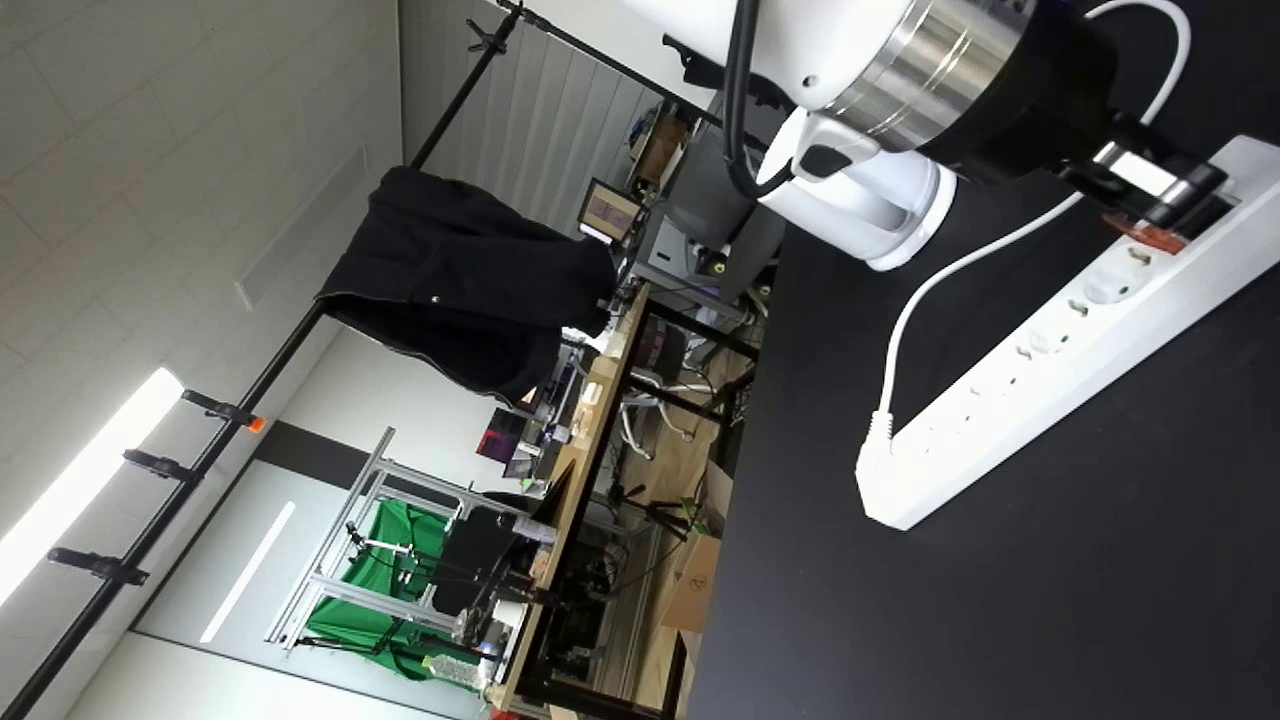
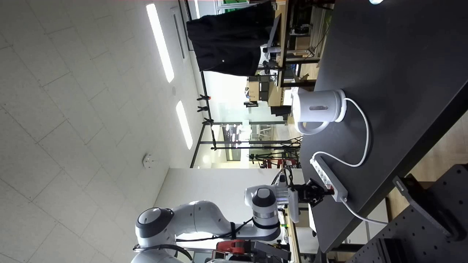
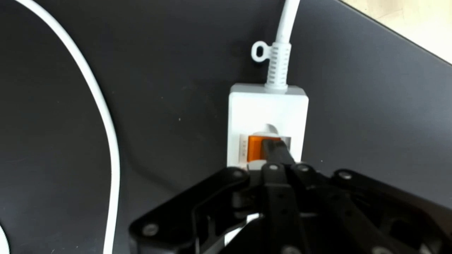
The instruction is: Turn on the last switch on the extension cord
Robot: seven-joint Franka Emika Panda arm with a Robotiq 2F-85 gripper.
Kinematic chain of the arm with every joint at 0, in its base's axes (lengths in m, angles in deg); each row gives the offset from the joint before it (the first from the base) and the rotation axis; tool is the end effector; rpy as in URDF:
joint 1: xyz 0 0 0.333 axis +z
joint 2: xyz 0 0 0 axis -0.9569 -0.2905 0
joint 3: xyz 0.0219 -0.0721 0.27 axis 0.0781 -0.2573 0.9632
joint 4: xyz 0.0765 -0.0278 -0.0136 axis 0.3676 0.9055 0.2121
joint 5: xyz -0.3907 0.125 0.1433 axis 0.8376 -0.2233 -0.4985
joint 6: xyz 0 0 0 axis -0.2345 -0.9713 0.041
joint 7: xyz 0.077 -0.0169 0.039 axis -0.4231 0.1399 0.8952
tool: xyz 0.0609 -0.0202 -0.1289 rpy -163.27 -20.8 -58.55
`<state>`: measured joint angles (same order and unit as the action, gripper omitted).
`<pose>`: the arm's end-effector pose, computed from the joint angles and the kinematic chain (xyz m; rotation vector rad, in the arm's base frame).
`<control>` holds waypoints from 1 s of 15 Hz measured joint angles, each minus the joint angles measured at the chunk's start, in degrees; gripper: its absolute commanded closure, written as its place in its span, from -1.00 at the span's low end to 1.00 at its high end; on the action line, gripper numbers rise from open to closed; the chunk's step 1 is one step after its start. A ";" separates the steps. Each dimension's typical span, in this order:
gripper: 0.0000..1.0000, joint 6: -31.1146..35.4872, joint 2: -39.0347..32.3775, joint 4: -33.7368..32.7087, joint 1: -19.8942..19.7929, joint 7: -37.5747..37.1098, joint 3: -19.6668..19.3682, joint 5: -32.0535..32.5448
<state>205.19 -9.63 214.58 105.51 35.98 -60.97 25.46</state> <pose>0.4012 0.1683 0.0028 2.9776 0.6981 0.0550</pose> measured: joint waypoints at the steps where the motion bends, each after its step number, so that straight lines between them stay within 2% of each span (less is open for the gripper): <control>1: 1.00 -0.59 0.00 -0.17 1.33 -1.01 -1.29 0.81; 3: 1.00 -2.49 -0.03 -0.69 3.93 -3.01 -3.74 2.47; 6: 1.00 -5.18 -0.12 -1.48 5.85 -5.42 -5.17 4.20; 15: 1.00 -7.02 -0.29 -2.27 5.47 -8.09 -4.79 6.15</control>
<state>198.18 -9.92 212.31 110.97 27.88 -65.76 31.61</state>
